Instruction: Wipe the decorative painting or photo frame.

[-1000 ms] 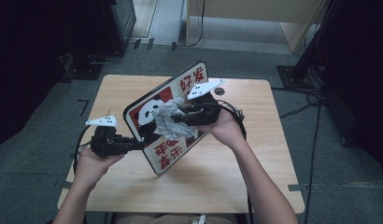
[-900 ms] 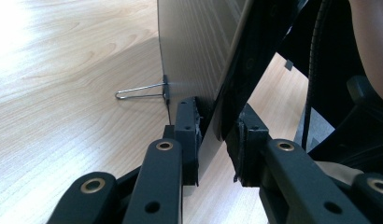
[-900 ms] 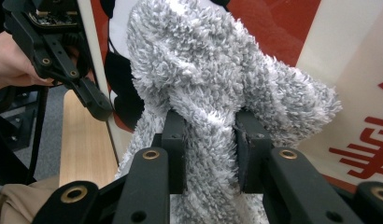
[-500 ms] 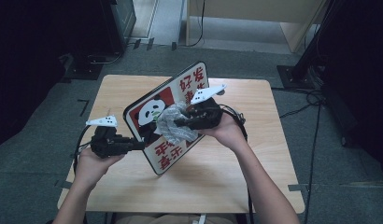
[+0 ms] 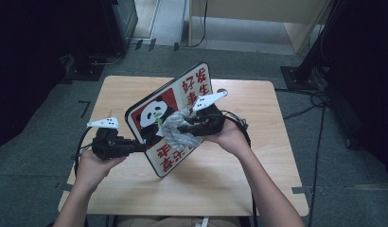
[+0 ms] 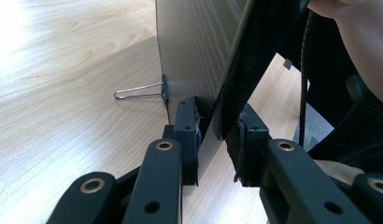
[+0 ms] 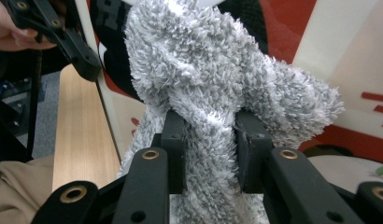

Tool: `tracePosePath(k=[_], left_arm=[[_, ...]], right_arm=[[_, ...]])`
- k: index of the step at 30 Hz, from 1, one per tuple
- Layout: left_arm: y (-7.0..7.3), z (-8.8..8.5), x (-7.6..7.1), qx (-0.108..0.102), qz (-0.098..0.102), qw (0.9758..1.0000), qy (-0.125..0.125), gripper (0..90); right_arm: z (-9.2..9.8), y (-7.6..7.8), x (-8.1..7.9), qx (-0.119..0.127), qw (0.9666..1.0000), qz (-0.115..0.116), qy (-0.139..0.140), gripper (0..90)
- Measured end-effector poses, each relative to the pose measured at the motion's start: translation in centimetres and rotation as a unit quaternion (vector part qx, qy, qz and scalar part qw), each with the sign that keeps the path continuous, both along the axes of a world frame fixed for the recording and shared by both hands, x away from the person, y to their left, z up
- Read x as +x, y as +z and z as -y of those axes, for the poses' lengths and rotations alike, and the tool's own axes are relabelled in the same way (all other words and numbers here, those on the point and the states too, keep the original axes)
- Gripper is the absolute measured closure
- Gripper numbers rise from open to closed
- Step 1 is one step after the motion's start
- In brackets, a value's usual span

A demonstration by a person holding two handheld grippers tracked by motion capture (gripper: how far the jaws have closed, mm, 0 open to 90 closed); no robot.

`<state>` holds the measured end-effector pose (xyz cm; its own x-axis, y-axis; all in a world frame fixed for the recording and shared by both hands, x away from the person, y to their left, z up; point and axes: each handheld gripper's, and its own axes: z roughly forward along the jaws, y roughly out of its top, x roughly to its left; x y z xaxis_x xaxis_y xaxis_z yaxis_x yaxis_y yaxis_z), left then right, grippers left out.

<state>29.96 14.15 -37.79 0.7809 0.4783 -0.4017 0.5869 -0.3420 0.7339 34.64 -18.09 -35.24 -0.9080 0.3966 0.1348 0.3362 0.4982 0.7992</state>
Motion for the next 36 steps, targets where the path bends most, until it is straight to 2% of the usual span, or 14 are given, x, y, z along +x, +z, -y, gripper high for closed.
tracePosePath(k=[29,36], left_arm=[[0.0,0.0,0.0,-0.001,-0.003,1.0,-0.004,74.7],[0.0,0.0,0.1,-0.003,-0.005,1.0,-0.004,74.6]], right_arm=[[0.6,-3.9,-0.4,-0.015,0.9996,-0.023,0.007,69.5],[0.6,-4.9,-0.6,-0.03,0.9991,-0.028,0.005,69.4]])
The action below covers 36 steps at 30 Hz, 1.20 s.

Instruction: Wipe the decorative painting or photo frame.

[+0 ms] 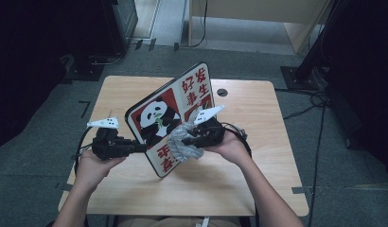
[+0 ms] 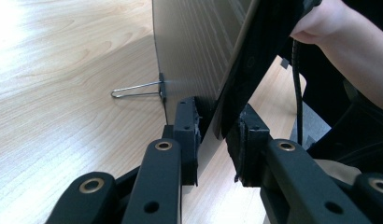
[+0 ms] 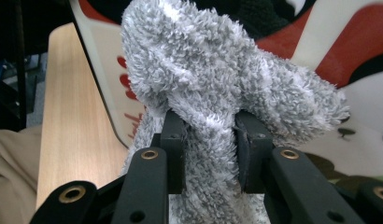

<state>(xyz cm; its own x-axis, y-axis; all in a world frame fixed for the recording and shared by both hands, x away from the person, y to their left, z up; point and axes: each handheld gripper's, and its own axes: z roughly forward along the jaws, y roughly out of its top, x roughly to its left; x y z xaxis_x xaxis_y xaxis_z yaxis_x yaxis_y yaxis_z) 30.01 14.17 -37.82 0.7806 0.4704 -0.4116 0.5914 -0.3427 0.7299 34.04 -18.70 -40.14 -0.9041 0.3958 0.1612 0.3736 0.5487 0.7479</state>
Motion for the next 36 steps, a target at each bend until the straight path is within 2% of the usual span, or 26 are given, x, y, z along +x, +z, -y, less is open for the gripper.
tracePosePath(k=[27,32,36], left_arm=[[0.0,0.1,0.1,0.0,0.002,1.0,-0.003,74.3],[0.0,0.1,0.0,0.002,0.003,1.0,-0.004,74.2],[0.0,0.1,0.0,0.001,0.003,1.0,-0.003,74.3]], right_arm=[[0.1,-4.3,-0.7,-0.04,0.9985,-0.037,-0.008,69.4],[0.0,-4.8,-0.9,-0.053,0.9978,-0.041,-0.007,69.4],[0.1,-5.1,-1.0,-0.051,0.9978,-0.042,-0.01,69.4]])
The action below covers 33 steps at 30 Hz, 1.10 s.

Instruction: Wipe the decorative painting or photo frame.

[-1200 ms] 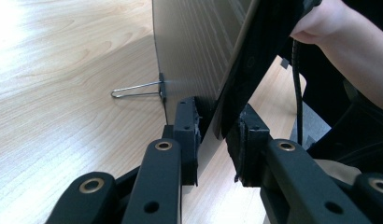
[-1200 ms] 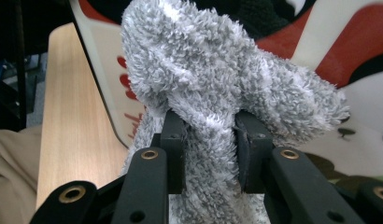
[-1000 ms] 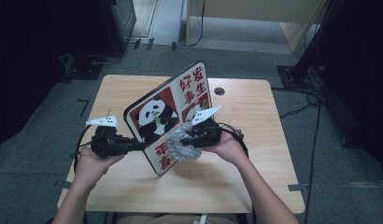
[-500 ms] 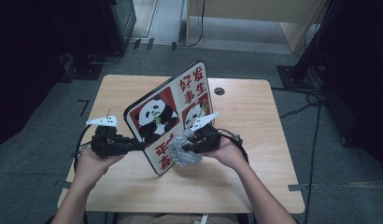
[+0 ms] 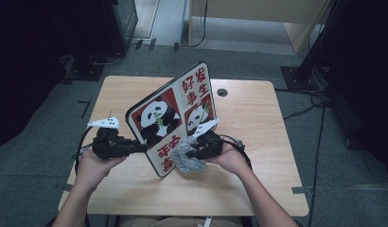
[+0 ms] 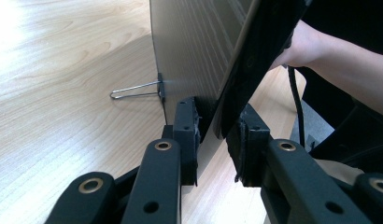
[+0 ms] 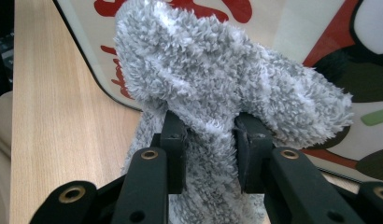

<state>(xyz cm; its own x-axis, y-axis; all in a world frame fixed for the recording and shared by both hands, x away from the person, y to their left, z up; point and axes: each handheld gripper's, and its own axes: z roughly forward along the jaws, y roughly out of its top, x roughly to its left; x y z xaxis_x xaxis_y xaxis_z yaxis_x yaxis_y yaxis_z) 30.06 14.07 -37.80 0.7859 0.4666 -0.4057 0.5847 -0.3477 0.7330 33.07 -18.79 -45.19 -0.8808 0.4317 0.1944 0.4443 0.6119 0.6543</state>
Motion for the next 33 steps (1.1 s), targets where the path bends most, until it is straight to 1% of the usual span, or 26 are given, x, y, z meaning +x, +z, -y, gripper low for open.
tracePosePath(k=[5,10,13,16,18,23,24,25,26,27,28,29,31,32,33], left_arm=[[0.0,0.0,0.0,0.0,0.001,1.0,0.0,74.2],[0.0,0.0,0.0,0.0,0.003,1.0,0.0,73.5],[0.0,-0.1,0.0,-0.005,0.0,1.0,-0.001,72.5],[0.1,-0.3,0.0,-0.011,0.0,0.9999,0.003,68.6],[0.1,-0.4,0.0,-0.012,0.001,0.9999,0.003,68.0],[0.4,-0.5,-0.2,-0.007,0.008,0.9999,-0.003,66.1],[0.5,-0.5,-0.2,-0.007,0.006,0.9999,-0.005,66.2],[0.5,-0.5,-0.3,-0.006,0.009,0.9999,-0.008,66.8],[0.6,-0.5,-0.4,-0.003,0.015,0.9998,-0.009,67.4],[0.6,-0.6,-0.4,-0.004,0.017,0.9998,-0.009,67.8],[0.7,-0.7,-0.4,-0.007,0.015,0.9998,-0.009,67.9],[0.7,-0.8,-0.4,-0.008,0.015,0.9998,-0.008,68.1],[0.7,-1.1,-0.4,-0.008,0.013,0.9999,-0.007,68.6],[0.7,-1.2,-0.5,-0.008,0.014,0.9999,-0.005,69.0],[0.7,-1.3,-0.5,-0.009,0.013,0.9999,-0.005,69.0]], right_arm=[[0.1,-0.2,0.0,0.004,1.0,-0.002,0.0,69.4],[0.3,0.0,0.1,0.006,0.9999,-0.008,0.002,69.4],[0.4,0.2,0.1,0.005,0.9999,-0.009,0.001,69.5],[0.5,0.6,0.1,0.006,0.9999,-0.01,0.001,69.6],[0.6,0.7,0.1,0.005,0.9999,-0.01,0.001,69.6],[0.8,1.3,0.2,0.009,0.9999,-0.014,-0.002,70.1],[0.9,1.5,0.2,0.011,0.9998,-0.014,-0.003,70.2],[0.9,1.8,0.2,0.012,0.9998,-0.014,-0.004,70.2],[1.0,1.9,0.2,0.013,0.9998,-0.013,-0.004,70.3],[1.0,2.0,0.2,0.018,0.9998,-0.008,-0.004,70.3],[1.1,2.3,0.1,0.02,0.9997,-0.008,-0.005,70.3],[1.2,2.5,0.1,0.024,0.9997,-0.004,-0.006,70.3],[1.3,2.9,-0.1,0.028,0.9996,-0.003,-0.007,70.4],[1.4,3.4,-0.2,0.035,0.9994,-0.002,-0.008,70.4],[1.4,3.4,-0.2,0.035,0.9994,-0.002,-0.008,70.4]])
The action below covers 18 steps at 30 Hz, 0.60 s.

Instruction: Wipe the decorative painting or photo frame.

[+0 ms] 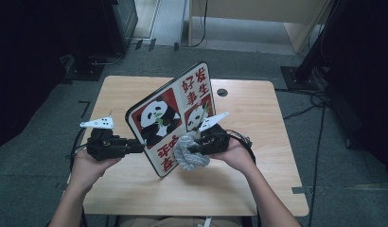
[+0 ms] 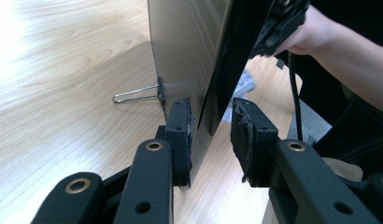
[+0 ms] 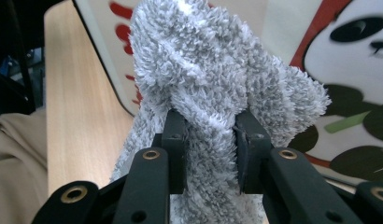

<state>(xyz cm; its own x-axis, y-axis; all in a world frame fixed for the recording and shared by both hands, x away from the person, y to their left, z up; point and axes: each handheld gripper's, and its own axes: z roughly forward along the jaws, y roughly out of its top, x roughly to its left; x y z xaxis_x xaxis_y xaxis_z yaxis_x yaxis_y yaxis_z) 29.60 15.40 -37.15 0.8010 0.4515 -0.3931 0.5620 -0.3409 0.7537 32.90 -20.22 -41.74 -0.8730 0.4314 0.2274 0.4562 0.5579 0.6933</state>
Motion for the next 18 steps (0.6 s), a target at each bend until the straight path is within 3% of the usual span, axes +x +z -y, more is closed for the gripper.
tracePosePath(k=[4,11,18], left_arm=[[0.0,-0.5,0.0,-0.008,-0.009,0.9999,0.001,70.0],[0.0,-1.5,-0.4,-0.005,-0.003,1.0,0.008,71.2],[-0.3,-2.1,0.2,-0.004,-0.011,0.9999,0.011,78.2]], right_arm=[[0.0,1.3,-0.2,0.012,0.9999,0.008,-0.001,70.4],[-0.5,3.1,-0.4,0.018,0.9997,0.014,-0.002,70.4],[-1.0,5.0,-0.4,0.03,0.9993,0.02,-0.005,70.4]])
